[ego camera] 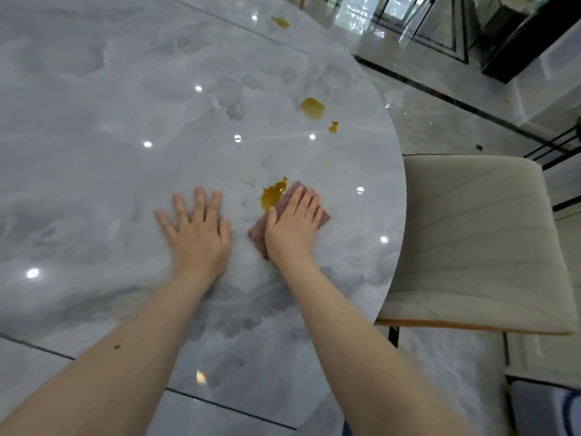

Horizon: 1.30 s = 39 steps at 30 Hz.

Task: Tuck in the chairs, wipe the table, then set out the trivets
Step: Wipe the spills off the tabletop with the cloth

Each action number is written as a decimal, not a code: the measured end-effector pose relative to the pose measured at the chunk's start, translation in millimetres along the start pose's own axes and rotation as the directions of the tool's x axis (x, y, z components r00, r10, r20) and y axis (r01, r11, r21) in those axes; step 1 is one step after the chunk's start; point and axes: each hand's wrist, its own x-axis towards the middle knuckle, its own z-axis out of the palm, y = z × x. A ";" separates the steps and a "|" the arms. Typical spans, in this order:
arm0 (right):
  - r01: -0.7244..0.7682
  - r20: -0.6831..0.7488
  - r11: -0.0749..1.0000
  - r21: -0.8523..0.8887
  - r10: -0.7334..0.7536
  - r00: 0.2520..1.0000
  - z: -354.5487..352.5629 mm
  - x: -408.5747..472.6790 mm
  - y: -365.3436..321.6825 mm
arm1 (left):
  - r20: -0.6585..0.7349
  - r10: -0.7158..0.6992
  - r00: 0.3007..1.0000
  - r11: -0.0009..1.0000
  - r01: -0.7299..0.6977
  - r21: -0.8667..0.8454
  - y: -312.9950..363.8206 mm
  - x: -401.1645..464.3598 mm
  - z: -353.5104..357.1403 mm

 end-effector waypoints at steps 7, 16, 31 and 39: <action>0.251 0.074 0.965 -0.069 -0.246 0.966 -18.8 -6.1 52.7 | -0.013 0.002 1.000 1.000 -0.002 0.028 0.8 -1.7 1.1; 0.354 0.110 0.933 -0.072 -0.345 0.932 -4.0 70.6 -1.5 | -0.031 0.012 0.999 0.999 -0.011 0.031 -1.3 0.2 3.9; 0.413 0.145 0.905 -0.102 -0.398 0.906 -12.7 72.8 11.5 | -0.038 0.000 0.999 1.000 -0.001 -0.018 -1.5 -0.3 3.8; 0.764 0.251 0.645 -0.007 -0.739 0.626 -21.1 -17.2 46.4 | -0.061 -0.025 0.998 0.991 0.017 -0.130 -2.9 -0.5 -2.4</action>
